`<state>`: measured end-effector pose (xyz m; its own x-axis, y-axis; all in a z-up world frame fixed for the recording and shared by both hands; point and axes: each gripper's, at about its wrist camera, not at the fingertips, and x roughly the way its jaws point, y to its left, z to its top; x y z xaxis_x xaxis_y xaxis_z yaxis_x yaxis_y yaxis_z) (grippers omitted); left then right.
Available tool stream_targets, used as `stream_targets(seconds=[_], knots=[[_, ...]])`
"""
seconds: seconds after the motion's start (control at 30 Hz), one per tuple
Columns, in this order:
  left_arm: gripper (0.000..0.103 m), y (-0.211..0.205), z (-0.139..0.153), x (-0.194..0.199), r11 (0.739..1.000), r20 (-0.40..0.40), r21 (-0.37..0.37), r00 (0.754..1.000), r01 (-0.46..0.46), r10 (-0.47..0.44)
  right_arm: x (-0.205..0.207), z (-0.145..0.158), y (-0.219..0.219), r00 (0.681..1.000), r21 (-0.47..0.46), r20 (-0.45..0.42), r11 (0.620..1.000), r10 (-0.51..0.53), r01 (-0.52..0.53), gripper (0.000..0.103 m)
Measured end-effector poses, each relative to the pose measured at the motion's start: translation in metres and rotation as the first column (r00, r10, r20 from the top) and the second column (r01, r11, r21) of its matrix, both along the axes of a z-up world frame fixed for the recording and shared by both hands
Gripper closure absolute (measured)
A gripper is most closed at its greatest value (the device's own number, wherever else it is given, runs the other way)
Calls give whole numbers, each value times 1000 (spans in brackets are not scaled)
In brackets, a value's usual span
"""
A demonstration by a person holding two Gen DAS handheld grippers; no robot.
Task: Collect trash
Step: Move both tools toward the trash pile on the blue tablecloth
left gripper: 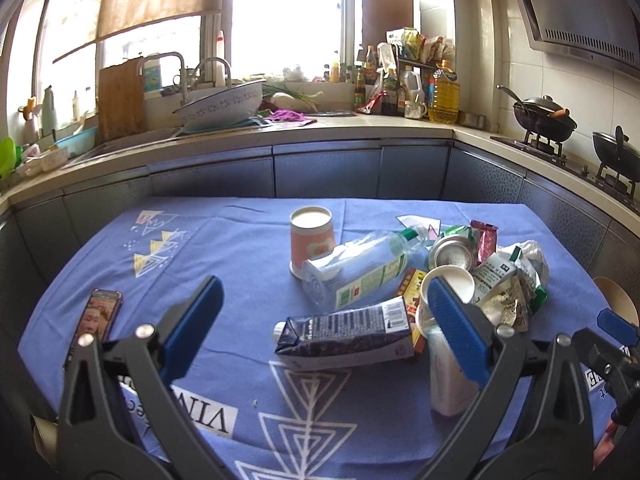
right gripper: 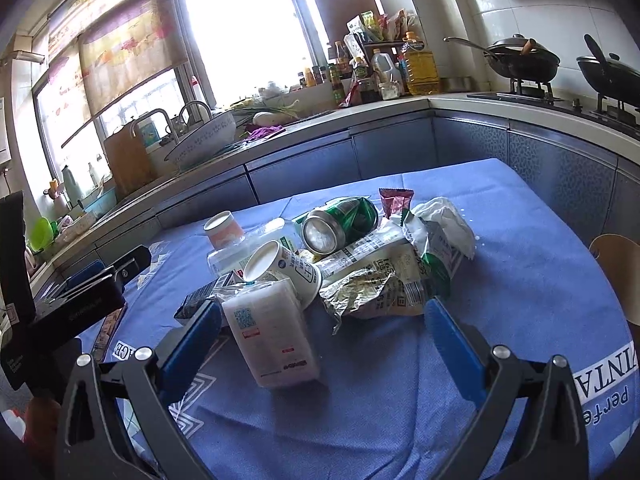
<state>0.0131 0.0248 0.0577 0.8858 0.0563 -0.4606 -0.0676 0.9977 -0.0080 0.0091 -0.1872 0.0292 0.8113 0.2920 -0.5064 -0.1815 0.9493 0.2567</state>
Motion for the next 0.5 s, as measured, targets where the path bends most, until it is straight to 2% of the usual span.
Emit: stream_targets(seconds=[0.5], knots=[[5, 2, -3, -1, 1000, 7, 4, 1000, -1, 1, -1, -1, 0, 1000, 3, -3, 1000, -7, 7, 4]])
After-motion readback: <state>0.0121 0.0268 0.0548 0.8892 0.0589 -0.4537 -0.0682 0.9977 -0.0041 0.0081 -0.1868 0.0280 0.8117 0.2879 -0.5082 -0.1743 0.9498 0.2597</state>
